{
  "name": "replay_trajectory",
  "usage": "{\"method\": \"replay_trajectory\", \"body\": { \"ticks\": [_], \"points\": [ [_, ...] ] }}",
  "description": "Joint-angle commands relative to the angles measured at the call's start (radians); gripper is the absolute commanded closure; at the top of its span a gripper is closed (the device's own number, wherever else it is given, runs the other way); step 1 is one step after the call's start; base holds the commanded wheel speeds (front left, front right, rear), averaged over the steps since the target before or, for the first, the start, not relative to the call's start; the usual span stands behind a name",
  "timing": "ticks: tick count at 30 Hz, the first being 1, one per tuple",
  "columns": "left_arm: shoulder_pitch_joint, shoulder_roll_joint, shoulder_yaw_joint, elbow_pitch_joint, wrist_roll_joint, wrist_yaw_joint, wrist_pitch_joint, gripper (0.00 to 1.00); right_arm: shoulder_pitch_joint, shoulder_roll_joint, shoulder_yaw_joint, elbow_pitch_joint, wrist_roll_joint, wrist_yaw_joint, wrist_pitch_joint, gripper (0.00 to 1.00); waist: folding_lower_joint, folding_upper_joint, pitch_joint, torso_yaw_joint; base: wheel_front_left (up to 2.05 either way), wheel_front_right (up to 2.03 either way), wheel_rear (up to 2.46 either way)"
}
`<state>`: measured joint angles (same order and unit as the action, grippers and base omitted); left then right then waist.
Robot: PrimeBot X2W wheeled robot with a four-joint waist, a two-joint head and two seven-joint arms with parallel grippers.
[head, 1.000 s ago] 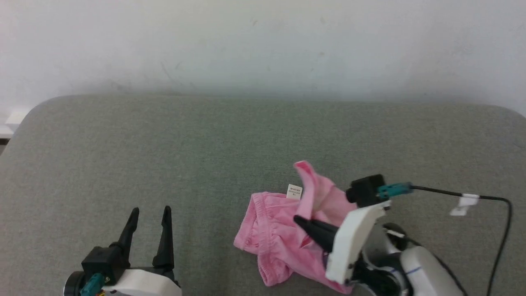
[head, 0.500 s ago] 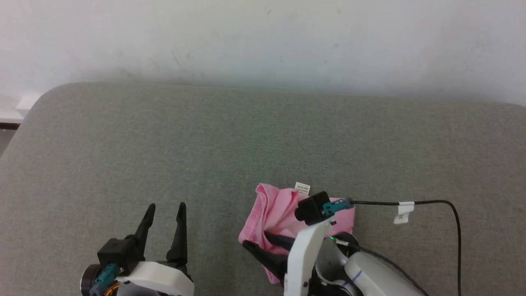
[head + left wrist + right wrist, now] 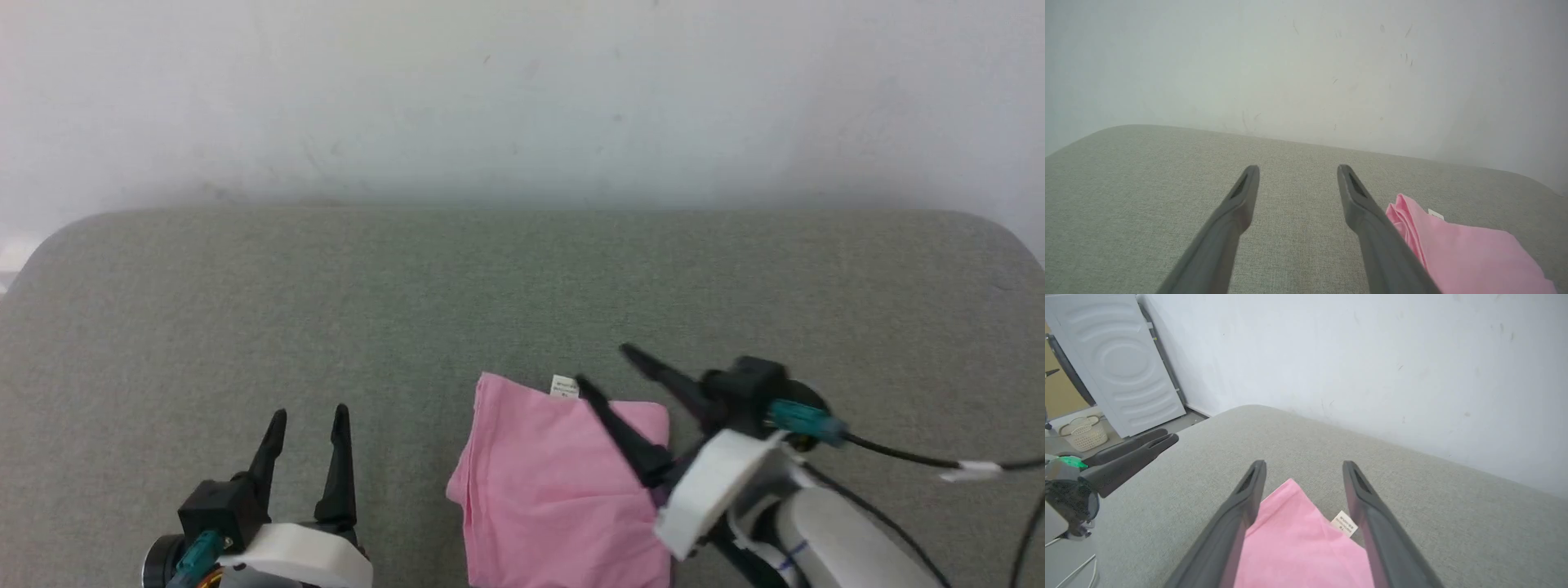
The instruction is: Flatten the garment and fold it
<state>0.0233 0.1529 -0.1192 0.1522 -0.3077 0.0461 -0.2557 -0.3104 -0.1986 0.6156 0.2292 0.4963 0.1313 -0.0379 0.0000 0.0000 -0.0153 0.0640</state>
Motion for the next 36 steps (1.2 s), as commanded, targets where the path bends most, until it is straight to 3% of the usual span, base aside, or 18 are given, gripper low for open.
{"method": "replay_trajectory", "body": {
  "ticks": [1,8,14,18,22,24,26,32,36],
  "points": [
    [0.015,0.006,0.006,-0.009,0.005,0.008,-0.004,0.00,0.041,-0.001,-0.056,-0.031,-0.041,-0.001,-0.020,0.00,0.0000,0.0000,-0.020,-0.027,0.00,0.00,0.00],
    [0.055,0.016,0.023,-0.034,0.003,0.026,-0.004,0.00,0.251,0.014,-0.378,-0.190,-0.198,-0.001,-0.008,0.00,0.0000,0.0000,-0.051,-0.055,0.00,0.00,0.00],
    [0.085,0.021,0.033,-0.055,-0.003,0.036,-0.005,0.00,0.391,0.043,-0.603,-0.305,-0.248,-0.001,0.058,0.00,0.0000,0.0000,-0.058,-0.062,0.00,0.00,0.00],
    [0.098,0.028,0.037,-0.059,-0.009,0.037,-0.002,0.00,0.442,0.067,-0.755,-0.307,-0.252,-0.001,0.098,0.00,0.0000,0.0000,-0.054,-0.061,0.00,0.00,0.00],
    [0.099,0.036,0.042,-0.058,-0.018,0.030,-0.002,0.00,0.448,0.081,-0.861,-0.234,-0.203,-0.001,0.144,0.00,0.0000,0.0000,-0.046,-0.055,0.00,0.00,0.00],
    [0.096,0.039,0.044,-0.058,-0.020,0.028,-0.003,0.00,0.433,0.094,-0.881,-0.176,-0.127,-0.001,0.210,0.00,0.0000,0.0000,-0.039,-0.052,0.00,0.00,0.00],
    [0.093,0.044,0.041,-0.057,-0.016,0.028,-0.002,0.00,0.419,0.079,-0.848,-0.094,-0.042,-0.001,0.333,0.00,0.0000,0.0000,-0.034,-0.045,0.00,0.00,0.00],
    [0.072,0.040,0.023,-0.051,-0.013,0.022,-0.002,0.00,0.362,0.116,-0.779,0.064,0.267,-0.001,0.647,0.00,0.0000,0.0000,-0.022,-0.002,0.00,0.00,0.00],
    [0.057,0.040,0.019,-0.050,-0.014,0.022,-0.002,0.00,0.309,0.140,-0.709,0.110,0.448,-0.001,0.746,0.00,0.0000,0.0000,-0.005,0.025,0.00,0.00,0.00]
  ]
}}
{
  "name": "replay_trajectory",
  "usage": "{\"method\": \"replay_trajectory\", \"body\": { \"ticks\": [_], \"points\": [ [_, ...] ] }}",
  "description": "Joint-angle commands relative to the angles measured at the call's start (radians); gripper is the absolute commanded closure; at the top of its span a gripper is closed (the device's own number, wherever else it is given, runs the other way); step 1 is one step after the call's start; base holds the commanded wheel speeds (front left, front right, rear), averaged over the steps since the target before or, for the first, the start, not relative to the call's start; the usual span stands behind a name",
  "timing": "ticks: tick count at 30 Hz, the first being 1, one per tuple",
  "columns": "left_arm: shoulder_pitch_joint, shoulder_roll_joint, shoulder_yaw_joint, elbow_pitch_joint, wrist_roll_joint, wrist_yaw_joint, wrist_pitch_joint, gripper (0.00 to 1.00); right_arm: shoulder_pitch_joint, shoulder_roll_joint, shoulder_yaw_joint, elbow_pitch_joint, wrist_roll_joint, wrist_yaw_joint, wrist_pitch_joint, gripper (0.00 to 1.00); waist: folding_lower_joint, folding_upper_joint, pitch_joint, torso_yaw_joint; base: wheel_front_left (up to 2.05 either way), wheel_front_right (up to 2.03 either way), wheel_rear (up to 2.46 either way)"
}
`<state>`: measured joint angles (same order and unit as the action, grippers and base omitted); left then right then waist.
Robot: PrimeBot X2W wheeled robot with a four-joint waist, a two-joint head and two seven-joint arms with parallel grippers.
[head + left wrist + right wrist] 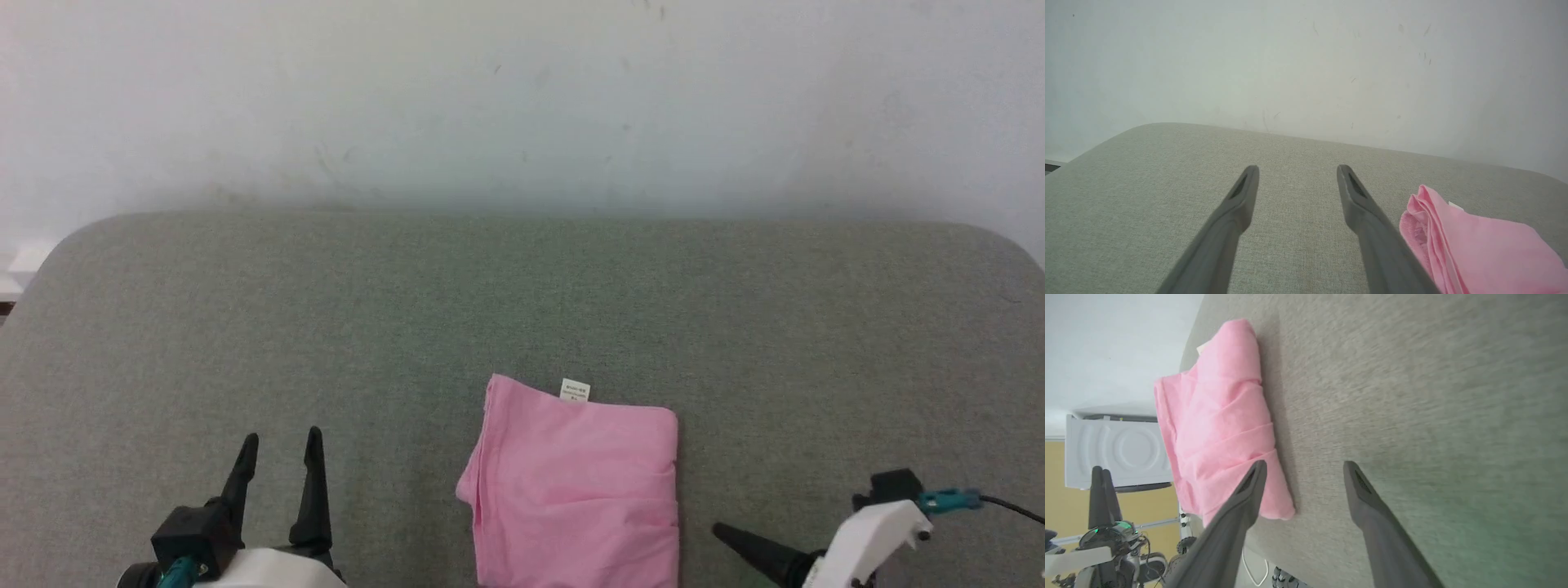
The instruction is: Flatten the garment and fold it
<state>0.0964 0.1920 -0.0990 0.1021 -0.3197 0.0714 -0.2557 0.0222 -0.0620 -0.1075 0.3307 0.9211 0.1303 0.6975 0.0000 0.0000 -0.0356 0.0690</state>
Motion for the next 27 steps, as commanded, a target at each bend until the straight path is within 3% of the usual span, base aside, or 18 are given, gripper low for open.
{"method": "replay_trajectory", "body": {
  "ticks": [1,7,13,14,16,20,27],
  "points": [
    [-0.019,0.001,-0.003,0.001,-0.002,-0.003,-0.002,0.00,-0.037,0.006,0.032,0.024,0.056,0.000,0.020,0.00,0.0000,0.0000,0.018,0.025,0.00,0.00,0.00],
    [-0.037,-0.002,-0.021,0.009,-0.002,-0.014,-0.002,0.00,-0.128,0.011,0.139,0.147,0.222,0.000,-0.029,0.00,0.0000,0.0000,0.038,0.054,0.00,0.00,0.00],
    [-0.047,-0.005,-0.033,0.006,-0.003,-0.021,-0.003,0.00,-0.184,0.012,0.244,0.239,0.284,0.000,-0.081,0.00,0.0000,0.0000,0.046,0.065,0.00,0.00,0.00],
    [-0.049,-0.005,-0.034,0.006,-0.004,-0.022,-0.003,0.00,-0.192,0.012,0.259,0.252,0.290,0.000,-0.089,0.50,0.0000,0.0000,0.047,0.066,0.00,0.00,0.00],
    [-0.053,-0.004,-0.036,0.006,-0.006,-0.025,-0.003,0.00,-0.209,0.012,0.284,0.266,0.289,0.000,-0.106,1.00,0.0000,0.0000,0.049,0.066,0.00,0.00,0.00],
    [-0.056,-0.002,-0.039,0.008,-0.004,-0.026,-0.003,0.00,-0.232,-0.014,0.332,0.251,0.253,0.000,-0.151,1.00,0.0000,0.0000,0.045,0.058,0.00,0.00,0.00],
    [-0.045,0.020,-0.047,-0.014,0.027,-0.006,0.001,0.00,-0.235,-0.162,0.454,0.192,0.043,0.000,-0.267,1.00,0.0000,0.0000,0.019,0.023,0.00,0.00,0.00]
  ]
}}
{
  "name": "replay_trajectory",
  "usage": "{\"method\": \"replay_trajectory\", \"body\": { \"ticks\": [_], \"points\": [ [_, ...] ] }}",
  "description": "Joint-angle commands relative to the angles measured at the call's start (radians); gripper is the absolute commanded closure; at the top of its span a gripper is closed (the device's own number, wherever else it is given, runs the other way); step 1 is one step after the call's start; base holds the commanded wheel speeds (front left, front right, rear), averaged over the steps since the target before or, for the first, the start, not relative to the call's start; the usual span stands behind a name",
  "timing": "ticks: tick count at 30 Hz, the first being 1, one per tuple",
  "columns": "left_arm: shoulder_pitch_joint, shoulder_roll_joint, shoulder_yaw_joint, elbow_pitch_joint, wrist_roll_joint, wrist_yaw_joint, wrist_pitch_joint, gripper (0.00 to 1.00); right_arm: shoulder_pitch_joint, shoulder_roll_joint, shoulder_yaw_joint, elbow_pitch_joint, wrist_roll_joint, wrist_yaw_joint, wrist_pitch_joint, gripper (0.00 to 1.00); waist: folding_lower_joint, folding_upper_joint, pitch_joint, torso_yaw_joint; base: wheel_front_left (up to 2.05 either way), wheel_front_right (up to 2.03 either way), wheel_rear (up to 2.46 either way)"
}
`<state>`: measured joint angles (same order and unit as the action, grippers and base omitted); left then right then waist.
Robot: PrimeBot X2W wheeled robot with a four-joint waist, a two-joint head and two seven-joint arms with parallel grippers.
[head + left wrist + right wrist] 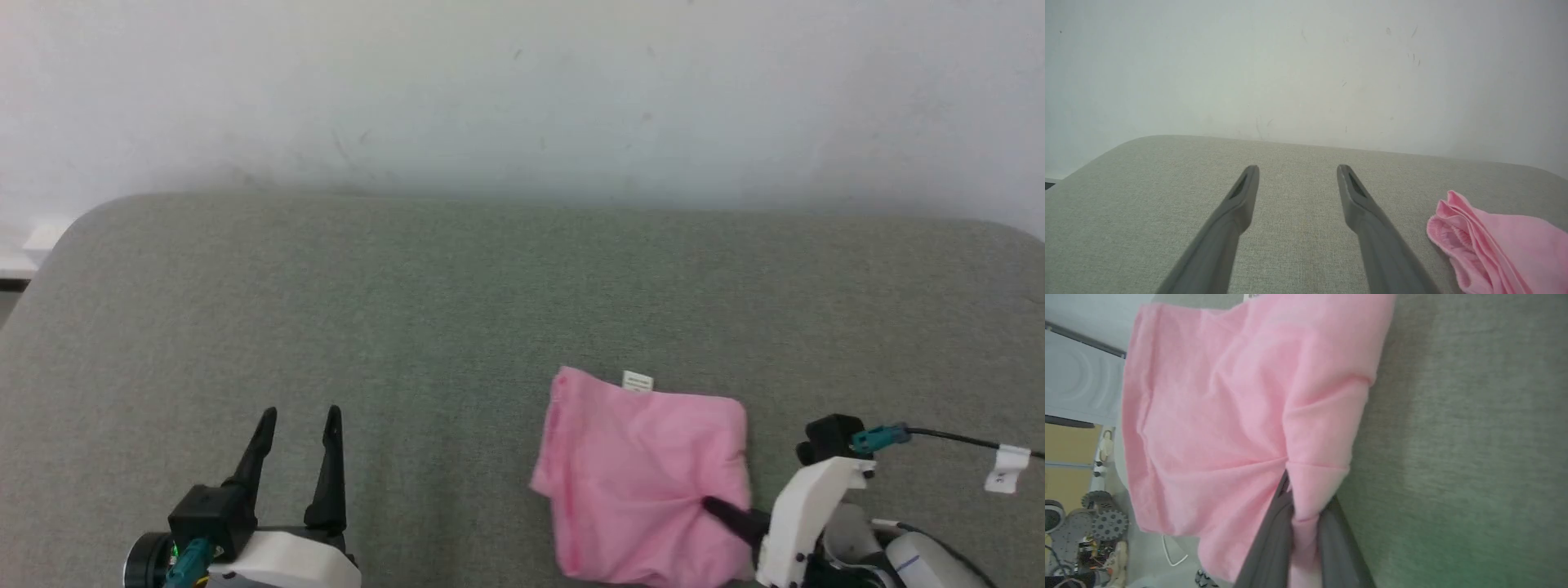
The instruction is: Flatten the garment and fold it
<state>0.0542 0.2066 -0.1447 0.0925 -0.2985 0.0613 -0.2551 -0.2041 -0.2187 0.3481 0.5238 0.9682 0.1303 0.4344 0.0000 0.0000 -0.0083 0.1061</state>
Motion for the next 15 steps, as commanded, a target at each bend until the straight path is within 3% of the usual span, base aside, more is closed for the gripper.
{"method": "replay_trajectory", "body": {
  "ticks": [1,7,15],
  "points": [
    [0.001,0.008,-0.001,-0.011,0.007,0.007,0.002,0.00,-0.008,-0.030,0.012,-0.002,-0.049,0.000,-0.016,1.00,0.0000,0.0000,-0.010,-0.024,0.00,0.00,0.00],
    [0.015,0.003,0.000,-0.053,0.002,0.023,0.004,0.00,-0.011,-0.145,0.064,-0.040,-0.305,0.000,0.010,1.00,0.0000,0.0000,0.015,-0.119,0.00,0.00,0.00],
    [-0.033,-0.005,-0.004,-0.102,0.001,0.021,0.000,0.00,-0.029,-0.281,-0.024,-0.104,-0.482,0.000,0.101,1.00,0.0000,0.0000,0.127,-0.262,0.00,0.00,0.00]
  ]
}}
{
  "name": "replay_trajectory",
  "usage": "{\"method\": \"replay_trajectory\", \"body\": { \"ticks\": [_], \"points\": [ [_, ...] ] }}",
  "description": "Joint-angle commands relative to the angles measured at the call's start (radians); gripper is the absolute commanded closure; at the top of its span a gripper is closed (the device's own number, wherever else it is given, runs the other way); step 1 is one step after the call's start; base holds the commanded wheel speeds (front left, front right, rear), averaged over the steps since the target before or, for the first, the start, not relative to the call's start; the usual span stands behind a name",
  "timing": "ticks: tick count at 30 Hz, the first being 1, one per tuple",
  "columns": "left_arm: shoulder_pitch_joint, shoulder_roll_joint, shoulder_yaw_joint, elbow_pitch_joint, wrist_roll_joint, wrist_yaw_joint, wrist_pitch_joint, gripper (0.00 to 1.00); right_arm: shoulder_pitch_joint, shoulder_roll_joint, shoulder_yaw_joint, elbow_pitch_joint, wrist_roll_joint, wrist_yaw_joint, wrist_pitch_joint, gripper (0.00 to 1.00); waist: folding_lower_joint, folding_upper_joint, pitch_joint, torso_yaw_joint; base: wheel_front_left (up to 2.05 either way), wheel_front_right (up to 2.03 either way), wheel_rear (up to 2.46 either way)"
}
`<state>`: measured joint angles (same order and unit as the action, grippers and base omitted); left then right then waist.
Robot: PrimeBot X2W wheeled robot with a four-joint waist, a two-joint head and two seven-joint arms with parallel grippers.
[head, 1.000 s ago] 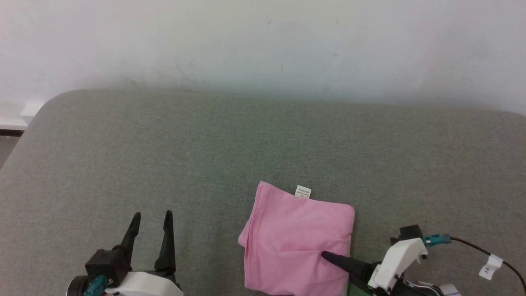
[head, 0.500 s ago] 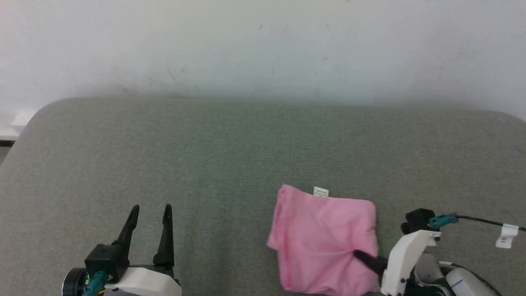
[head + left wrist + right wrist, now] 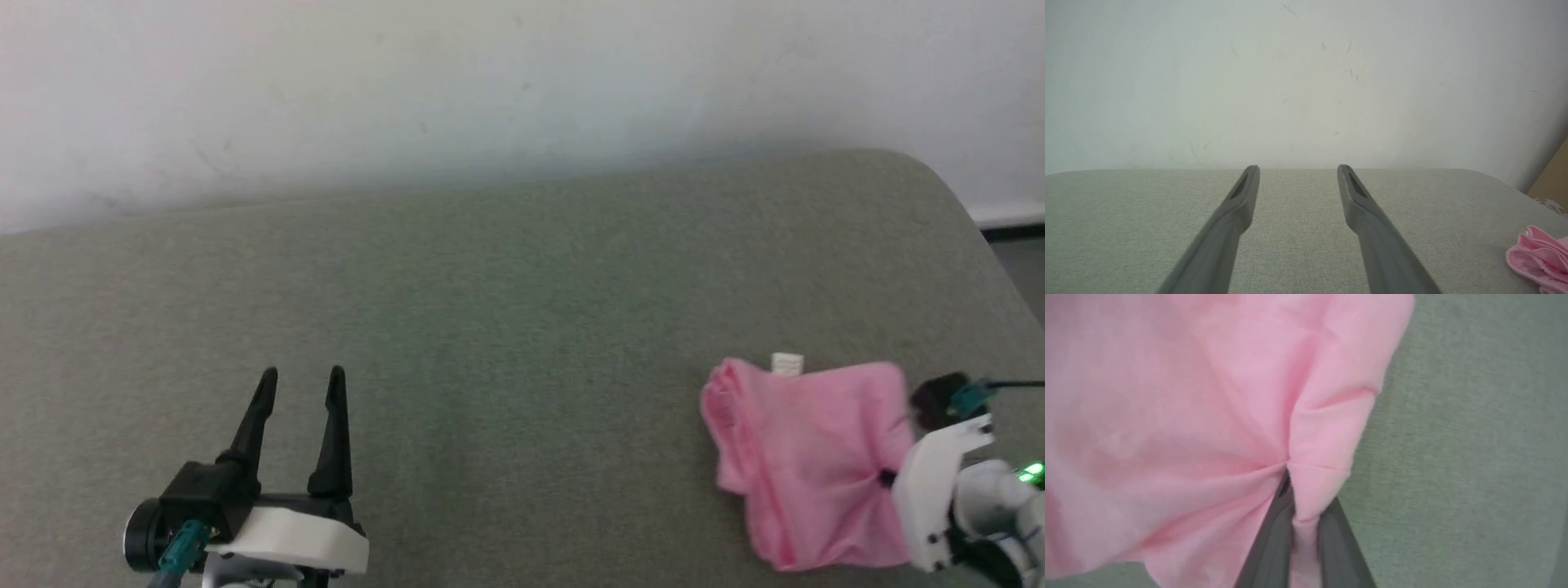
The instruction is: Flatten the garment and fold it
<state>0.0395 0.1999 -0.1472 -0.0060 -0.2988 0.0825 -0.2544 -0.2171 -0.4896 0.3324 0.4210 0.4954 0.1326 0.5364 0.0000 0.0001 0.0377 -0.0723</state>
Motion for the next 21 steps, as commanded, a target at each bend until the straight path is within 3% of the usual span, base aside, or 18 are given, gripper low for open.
{"method": "replay_trajectory", "body": {
  "ticks": [1,6,11,12,13,21],
  "points": [
    [-0.025,0.003,-0.002,-0.003,0.003,-0.002,-0.001,0.00,-0.020,-0.024,-0.025,0.002,-0.026,-0.002,-0.003,1.00,0.0000,-0.0001,0.093,-0.097,0.00,0.00,0.00],
    [-0.066,0.011,-0.005,-0.003,0.004,-0.014,-0.002,0.00,-0.068,-0.083,-0.076,0.037,-0.118,-0.002,-0.095,1.00,0.0000,-0.0001,0.147,-0.139,0.00,0.00,0.00],
    [-0.102,0.024,-0.007,-0.005,0.011,-0.022,-0.003,0.00,-0.143,-0.057,-0.127,0.146,-0.180,-0.002,-0.214,1.00,0.0000,-0.0001,0.191,-0.149,0.00,0.00,0.00],
    [-0.108,0.026,-0.009,-0.004,0.013,-0.023,-0.003,0.00,-0.153,-0.043,-0.137,0.170,-0.191,-0.002,-0.223,0.66,0.0000,-0.0001,0.196,-0.147,0.00,0.00,0.00],
    [-0.113,0.028,-0.009,-0.004,0.014,-0.024,-0.003,0.00,-0.164,-0.034,-0.149,0.191,-0.207,-0.002,-0.241,0.00,0.0000,-0.0001,0.201,-0.146,0.00,0.00,0.00],
    [-0.110,0.033,-0.002,0.007,0.011,-0.016,-0.004,0.00,-0.205,0.025,-0.262,0.312,-0.341,-0.002,-0.355,0.00,0.0000,-0.0001,0.193,-0.132,0.00,0.00,0.00]
  ]
}}
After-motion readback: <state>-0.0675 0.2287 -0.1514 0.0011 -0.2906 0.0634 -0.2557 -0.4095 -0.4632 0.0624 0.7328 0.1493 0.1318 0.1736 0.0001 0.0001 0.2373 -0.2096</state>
